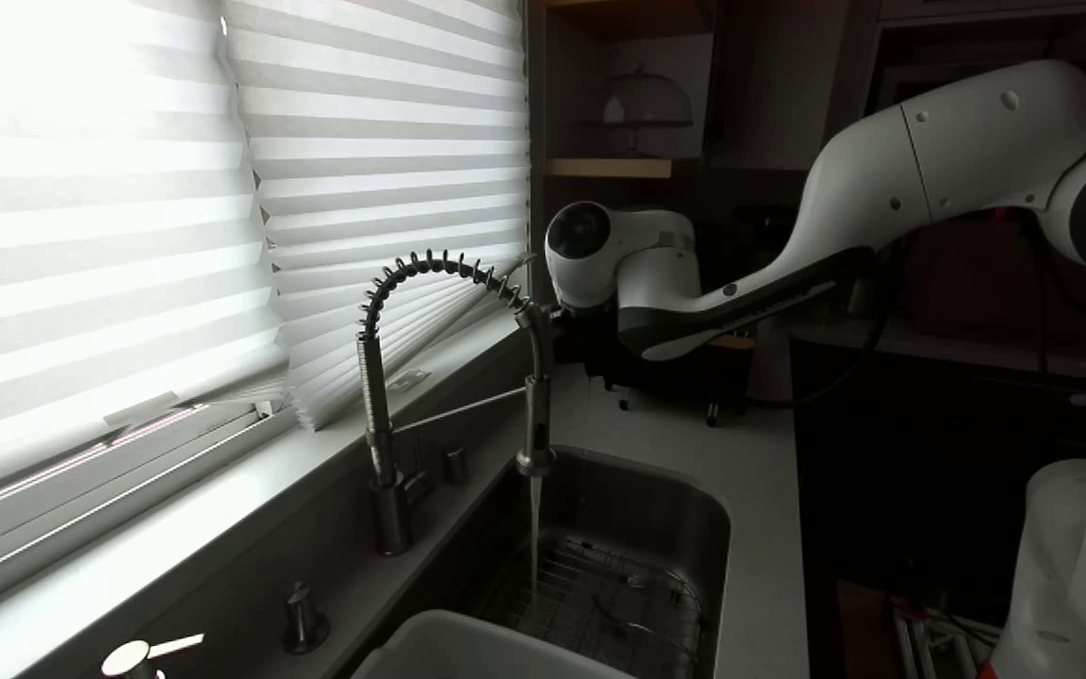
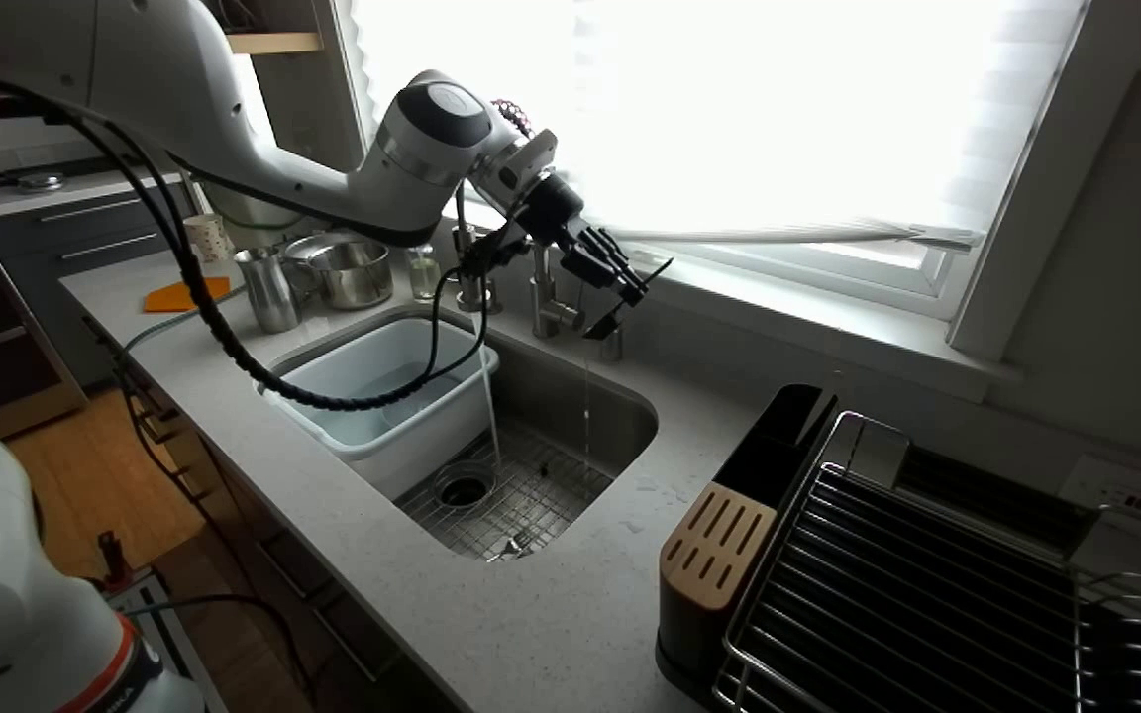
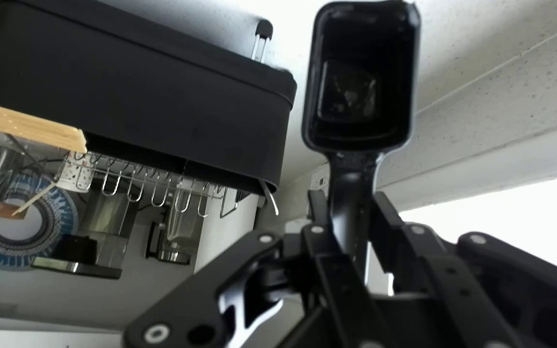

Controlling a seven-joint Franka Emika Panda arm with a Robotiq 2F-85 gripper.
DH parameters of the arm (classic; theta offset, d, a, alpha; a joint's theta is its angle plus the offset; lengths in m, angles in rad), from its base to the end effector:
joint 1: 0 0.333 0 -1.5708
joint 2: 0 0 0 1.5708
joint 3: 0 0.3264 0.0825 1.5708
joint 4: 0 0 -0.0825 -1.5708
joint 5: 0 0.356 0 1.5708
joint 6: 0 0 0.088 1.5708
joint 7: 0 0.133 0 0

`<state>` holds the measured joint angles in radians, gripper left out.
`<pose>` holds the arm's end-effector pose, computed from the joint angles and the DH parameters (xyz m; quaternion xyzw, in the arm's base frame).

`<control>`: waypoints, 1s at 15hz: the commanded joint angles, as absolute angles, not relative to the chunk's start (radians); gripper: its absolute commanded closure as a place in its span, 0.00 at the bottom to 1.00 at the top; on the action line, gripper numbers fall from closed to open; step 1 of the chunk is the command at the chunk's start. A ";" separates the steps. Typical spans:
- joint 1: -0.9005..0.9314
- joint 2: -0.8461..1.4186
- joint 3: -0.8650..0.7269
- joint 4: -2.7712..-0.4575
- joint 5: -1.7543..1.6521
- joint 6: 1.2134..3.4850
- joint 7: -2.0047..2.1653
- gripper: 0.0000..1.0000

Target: Pour the contents of the black spoon into the sink

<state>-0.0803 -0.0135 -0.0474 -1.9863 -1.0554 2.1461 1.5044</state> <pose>0.5486 -0.1264 0.5110 0.7620 -0.4652 0.3401 0.2956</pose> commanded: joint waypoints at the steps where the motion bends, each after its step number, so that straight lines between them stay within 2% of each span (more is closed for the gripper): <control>1: -0.059 -0.021 -0.036 -1.981 -1.169 2.084 1.575 0.94; 8: -0.041 -0.021 -0.022 -1.970 -1.217 2.030 1.601 0.94; 15: -0.054 -0.023 -0.042 -1.970 -0.986 2.039 1.576 0.94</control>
<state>-0.0481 -0.0155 -0.0279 -1.9652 -1.1095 2.0454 1.5859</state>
